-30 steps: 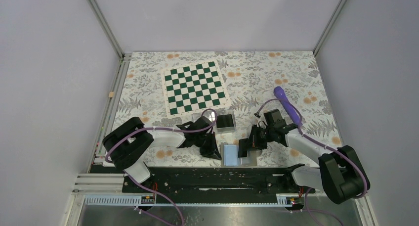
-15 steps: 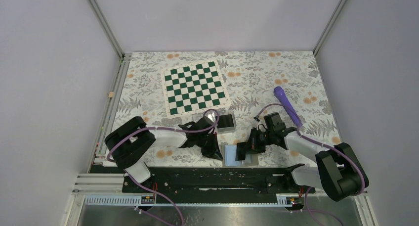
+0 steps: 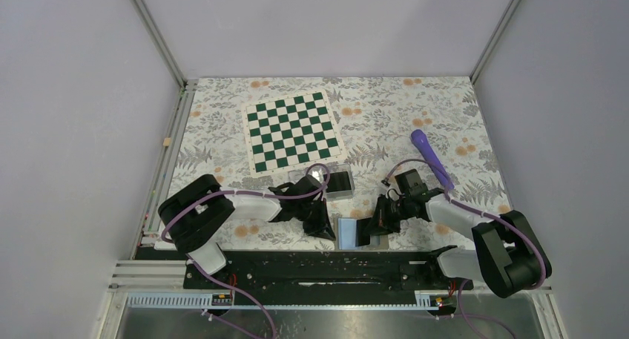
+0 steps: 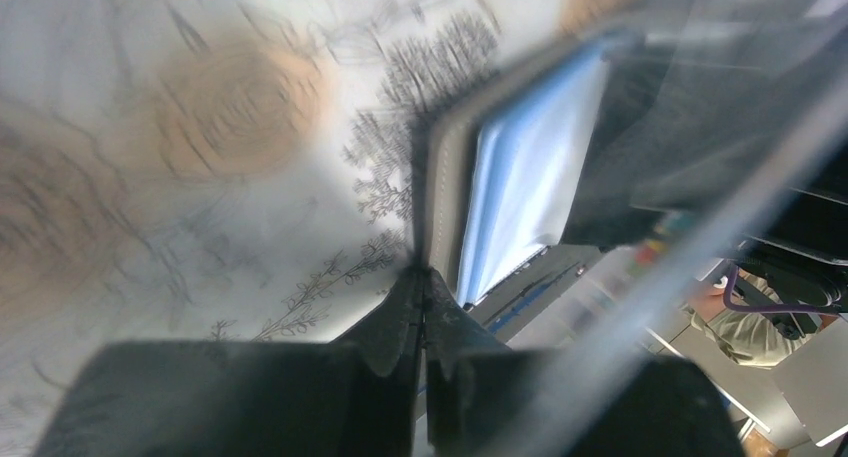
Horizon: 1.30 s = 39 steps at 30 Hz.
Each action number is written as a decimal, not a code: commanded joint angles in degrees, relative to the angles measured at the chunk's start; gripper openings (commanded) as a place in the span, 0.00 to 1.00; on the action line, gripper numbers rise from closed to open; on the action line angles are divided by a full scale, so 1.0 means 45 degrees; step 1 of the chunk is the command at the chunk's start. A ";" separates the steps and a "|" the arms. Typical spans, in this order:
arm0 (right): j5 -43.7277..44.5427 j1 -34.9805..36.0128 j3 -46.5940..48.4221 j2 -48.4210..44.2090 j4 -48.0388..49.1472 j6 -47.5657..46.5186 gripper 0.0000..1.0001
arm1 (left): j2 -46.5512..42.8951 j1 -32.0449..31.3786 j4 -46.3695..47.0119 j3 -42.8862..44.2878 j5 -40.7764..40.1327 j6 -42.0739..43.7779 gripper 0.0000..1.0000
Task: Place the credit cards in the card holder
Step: Insert the credit card into the card holder.
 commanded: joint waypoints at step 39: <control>0.1186 0.0124 0.2666 0.1877 -0.4112 -0.1936 0.60 | 0.0959 -0.0431 -0.0933 0.0915 -0.0175 0.0290 0.00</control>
